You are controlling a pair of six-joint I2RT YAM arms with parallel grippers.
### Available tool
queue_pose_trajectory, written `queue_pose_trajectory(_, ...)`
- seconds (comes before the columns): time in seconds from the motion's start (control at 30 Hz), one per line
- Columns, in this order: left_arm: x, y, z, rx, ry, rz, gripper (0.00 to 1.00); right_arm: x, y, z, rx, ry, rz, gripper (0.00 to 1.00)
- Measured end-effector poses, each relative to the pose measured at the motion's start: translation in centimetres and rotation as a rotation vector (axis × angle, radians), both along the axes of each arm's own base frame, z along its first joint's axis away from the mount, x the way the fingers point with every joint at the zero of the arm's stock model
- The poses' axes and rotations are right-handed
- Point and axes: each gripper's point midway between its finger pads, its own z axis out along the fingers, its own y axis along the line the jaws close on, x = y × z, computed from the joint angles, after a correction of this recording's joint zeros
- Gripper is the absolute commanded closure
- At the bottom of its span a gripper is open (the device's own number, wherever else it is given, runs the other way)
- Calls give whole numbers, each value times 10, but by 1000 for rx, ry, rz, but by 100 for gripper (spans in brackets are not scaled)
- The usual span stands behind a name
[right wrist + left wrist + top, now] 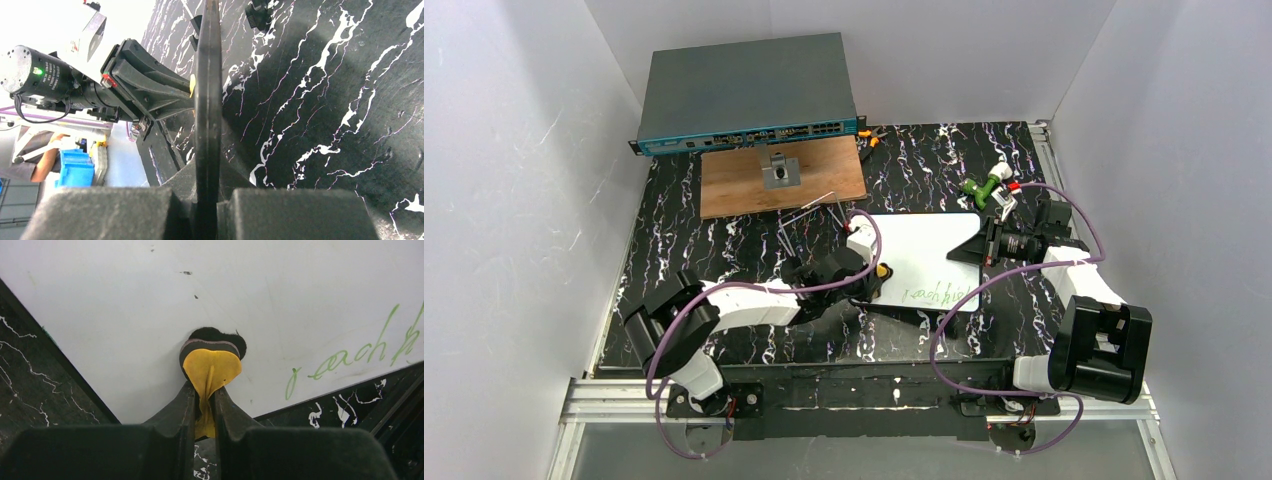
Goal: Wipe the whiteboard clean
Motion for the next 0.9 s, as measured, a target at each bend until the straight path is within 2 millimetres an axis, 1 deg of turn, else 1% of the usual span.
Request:
queue_pose_trajectory(0.13,-5,-4,0,-6,-54,-50,100,-1,0,1,2,-13,7,99)
queue_pose_trajectory(0.37,-7,-4,1,-13,-86,-63,100,-4,-1,2,10,-73,41,99)
queue_pose_trajectory(0.53,-9,4,1,-19,-100,-41,100,-8,2,3,16,-96,67,99)
queue_pose_trajectory(0.63,-10,17,-2,-39,-85,-19,100,-10,4,3,18,-95,77,99)
queue_pose_trajectory(0.73,-8,28,-7,-80,-51,-3,100,-10,4,3,17,-91,76,99)
queue_pose_trajectory(0.9,-12,23,-7,-118,-42,-54,100,-9,4,3,17,-86,71,99)
